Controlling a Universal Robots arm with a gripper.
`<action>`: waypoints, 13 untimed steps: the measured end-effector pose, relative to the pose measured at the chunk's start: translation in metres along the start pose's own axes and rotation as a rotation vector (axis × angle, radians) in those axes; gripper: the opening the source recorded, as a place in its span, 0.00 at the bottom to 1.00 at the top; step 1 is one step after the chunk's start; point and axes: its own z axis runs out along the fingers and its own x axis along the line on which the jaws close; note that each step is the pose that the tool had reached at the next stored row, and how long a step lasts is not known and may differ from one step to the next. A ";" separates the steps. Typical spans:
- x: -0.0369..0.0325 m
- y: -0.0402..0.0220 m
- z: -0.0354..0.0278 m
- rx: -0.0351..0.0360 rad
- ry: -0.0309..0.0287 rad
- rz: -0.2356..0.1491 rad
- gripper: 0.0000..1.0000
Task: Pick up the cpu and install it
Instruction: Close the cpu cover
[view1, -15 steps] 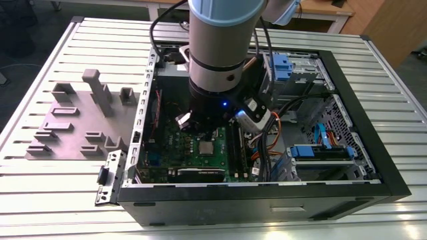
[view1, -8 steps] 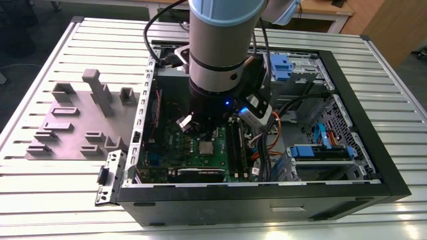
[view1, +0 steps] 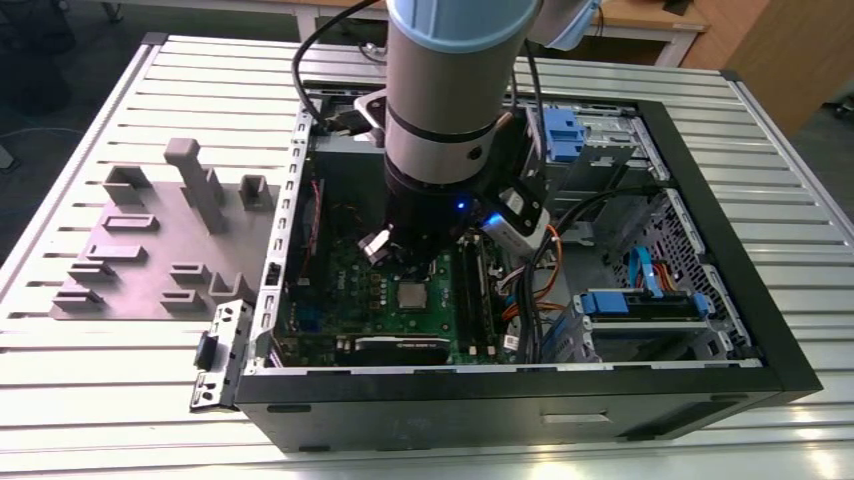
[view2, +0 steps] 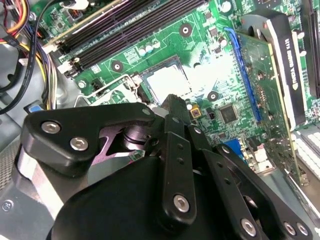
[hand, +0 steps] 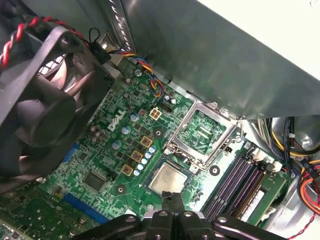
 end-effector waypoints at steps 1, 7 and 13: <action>0.0000 0.0001 -0.0013 0.0000 -0.0001 0.000 0.10; -0.0004 0.0008 -0.0165 -0.0001 -0.0003 0.000 0.10; -0.0005 0.0012 -0.0218 0.0001 -0.0004 0.000 0.10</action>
